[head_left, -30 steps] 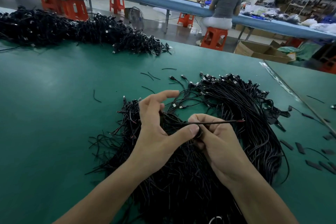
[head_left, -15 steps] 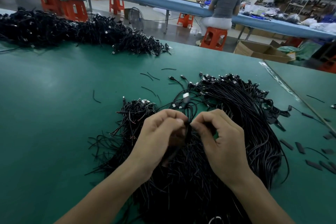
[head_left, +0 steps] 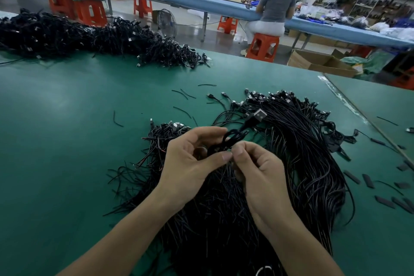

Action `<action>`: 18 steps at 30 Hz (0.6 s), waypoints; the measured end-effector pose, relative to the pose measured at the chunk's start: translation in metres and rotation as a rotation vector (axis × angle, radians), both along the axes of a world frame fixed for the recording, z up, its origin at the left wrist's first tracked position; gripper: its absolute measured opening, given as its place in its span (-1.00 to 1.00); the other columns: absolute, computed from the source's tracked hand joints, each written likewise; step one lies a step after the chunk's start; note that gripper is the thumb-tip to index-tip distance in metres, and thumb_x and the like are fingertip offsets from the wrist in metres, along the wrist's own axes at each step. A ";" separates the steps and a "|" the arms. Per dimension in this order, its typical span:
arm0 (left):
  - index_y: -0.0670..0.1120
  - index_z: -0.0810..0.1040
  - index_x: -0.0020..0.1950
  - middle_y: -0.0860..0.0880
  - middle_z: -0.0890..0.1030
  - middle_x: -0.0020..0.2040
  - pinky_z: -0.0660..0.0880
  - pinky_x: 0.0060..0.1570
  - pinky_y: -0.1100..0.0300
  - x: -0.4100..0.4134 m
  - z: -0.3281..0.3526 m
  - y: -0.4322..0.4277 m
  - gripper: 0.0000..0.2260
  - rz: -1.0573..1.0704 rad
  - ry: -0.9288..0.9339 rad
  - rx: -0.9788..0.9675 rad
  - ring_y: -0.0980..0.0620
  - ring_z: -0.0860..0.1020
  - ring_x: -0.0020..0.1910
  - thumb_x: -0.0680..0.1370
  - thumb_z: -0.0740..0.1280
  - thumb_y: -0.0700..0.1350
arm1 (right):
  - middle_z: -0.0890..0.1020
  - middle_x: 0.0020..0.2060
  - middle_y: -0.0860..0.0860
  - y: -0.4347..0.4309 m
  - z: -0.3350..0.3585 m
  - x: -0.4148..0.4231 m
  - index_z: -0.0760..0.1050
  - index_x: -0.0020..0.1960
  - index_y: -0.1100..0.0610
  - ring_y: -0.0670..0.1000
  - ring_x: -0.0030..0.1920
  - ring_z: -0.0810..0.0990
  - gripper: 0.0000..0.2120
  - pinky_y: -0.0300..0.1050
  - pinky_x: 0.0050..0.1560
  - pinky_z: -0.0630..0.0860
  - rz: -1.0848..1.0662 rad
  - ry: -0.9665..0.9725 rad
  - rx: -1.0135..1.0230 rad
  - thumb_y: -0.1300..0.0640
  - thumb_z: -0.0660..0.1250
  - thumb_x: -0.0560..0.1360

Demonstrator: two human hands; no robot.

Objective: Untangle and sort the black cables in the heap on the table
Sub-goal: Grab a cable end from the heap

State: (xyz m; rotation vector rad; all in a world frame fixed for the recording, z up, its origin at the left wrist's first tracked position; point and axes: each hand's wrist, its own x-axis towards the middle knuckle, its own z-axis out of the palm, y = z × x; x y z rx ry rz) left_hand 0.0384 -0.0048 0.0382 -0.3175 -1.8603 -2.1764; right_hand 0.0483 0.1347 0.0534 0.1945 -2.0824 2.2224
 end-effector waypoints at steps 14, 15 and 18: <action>0.08 0.49 -0.21 -0.05 0.57 -0.44 0.38 -0.56 0.22 0.004 -0.002 -0.003 -0.80 0.143 -0.182 -0.158 0.04 0.47 -0.58 0.58 0.39 -0.12 | 0.53 -0.40 -0.12 0.004 0.000 0.001 0.59 -0.23 0.06 -0.18 -0.37 0.44 -0.85 -0.37 -0.31 0.41 0.187 0.022 0.091 0.02 0.39 0.46; 0.07 0.50 -0.18 -0.08 0.59 -0.44 0.41 -0.57 0.22 0.005 -0.001 -0.003 -0.82 0.094 -0.235 -0.145 -0.01 0.52 -0.57 0.62 0.33 -0.09 | 0.56 -0.39 -0.11 0.003 -0.001 0.000 0.58 -0.21 0.12 -0.19 -0.36 0.48 -0.84 -0.36 -0.28 0.45 0.182 0.051 0.107 0.05 0.38 0.46; -0.05 0.53 -0.09 -0.12 0.64 -0.35 0.53 -0.49 0.18 0.006 0.000 0.000 -0.84 -0.012 -0.346 0.038 -0.10 0.64 -0.44 0.67 0.25 -0.09 | 0.59 -0.37 -0.10 0.002 -0.003 -0.001 0.57 -0.20 0.16 -0.19 -0.32 0.52 -0.86 -0.35 -0.25 0.47 0.166 0.094 0.176 0.17 0.38 0.52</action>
